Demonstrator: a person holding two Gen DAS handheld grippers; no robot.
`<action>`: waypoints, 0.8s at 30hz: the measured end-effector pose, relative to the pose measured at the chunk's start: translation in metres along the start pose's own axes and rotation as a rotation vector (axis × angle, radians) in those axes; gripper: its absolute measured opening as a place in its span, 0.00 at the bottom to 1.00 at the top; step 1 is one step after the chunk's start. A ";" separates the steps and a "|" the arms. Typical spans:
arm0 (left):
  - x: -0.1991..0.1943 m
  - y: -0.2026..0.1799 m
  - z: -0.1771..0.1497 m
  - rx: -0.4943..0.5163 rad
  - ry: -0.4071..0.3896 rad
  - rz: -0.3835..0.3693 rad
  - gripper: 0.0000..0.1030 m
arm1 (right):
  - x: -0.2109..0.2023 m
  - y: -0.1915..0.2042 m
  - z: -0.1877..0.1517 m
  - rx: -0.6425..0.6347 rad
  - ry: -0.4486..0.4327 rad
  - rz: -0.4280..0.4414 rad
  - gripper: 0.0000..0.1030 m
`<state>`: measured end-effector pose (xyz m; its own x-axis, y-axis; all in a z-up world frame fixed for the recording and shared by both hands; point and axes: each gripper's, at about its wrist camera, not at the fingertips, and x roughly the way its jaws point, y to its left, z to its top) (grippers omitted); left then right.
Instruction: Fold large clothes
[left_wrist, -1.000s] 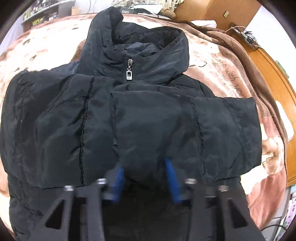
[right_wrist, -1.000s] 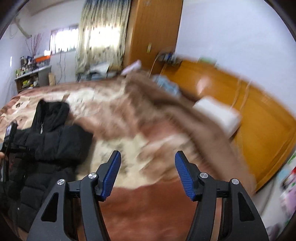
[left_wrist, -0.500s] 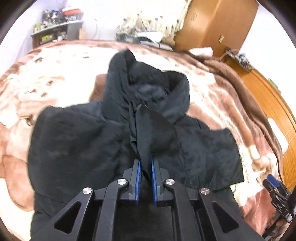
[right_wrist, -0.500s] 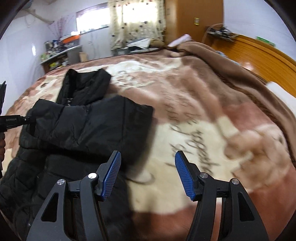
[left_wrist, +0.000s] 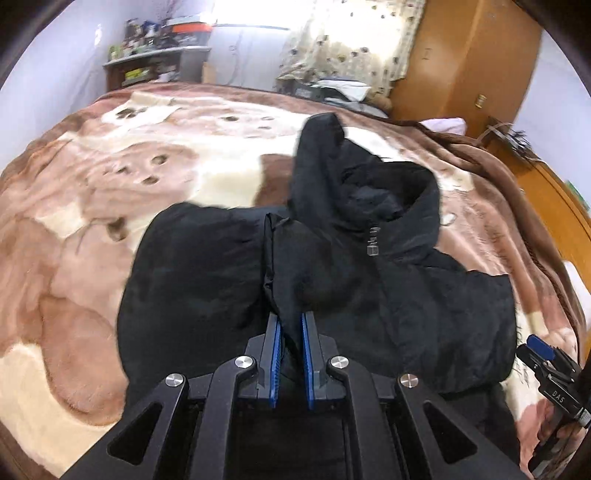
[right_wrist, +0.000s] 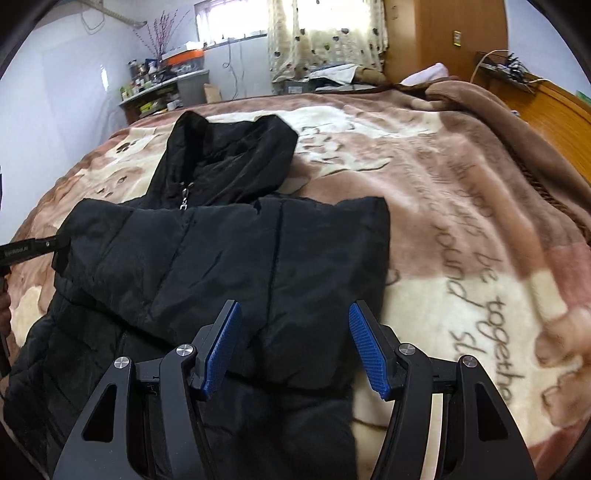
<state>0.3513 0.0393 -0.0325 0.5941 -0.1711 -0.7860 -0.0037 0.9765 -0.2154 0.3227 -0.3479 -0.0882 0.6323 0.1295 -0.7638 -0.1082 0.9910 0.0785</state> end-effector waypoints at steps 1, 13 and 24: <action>0.004 0.005 -0.001 -0.010 0.010 0.011 0.10 | 0.005 0.004 0.001 -0.008 0.004 0.011 0.59; 0.053 0.010 -0.014 0.067 0.099 0.092 0.13 | 0.052 0.005 -0.001 0.000 0.091 0.013 0.59; 0.072 0.016 -0.018 0.041 0.132 0.080 0.14 | 0.074 0.002 -0.007 -0.002 0.144 -0.005 0.63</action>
<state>0.3794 0.0402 -0.1024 0.4820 -0.1059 -0.8698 -0.0117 0.9918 -0.1273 0.3639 -0.3362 -0.1494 0.5166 0.1181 -0.8480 -0.1068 0.9916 0.0730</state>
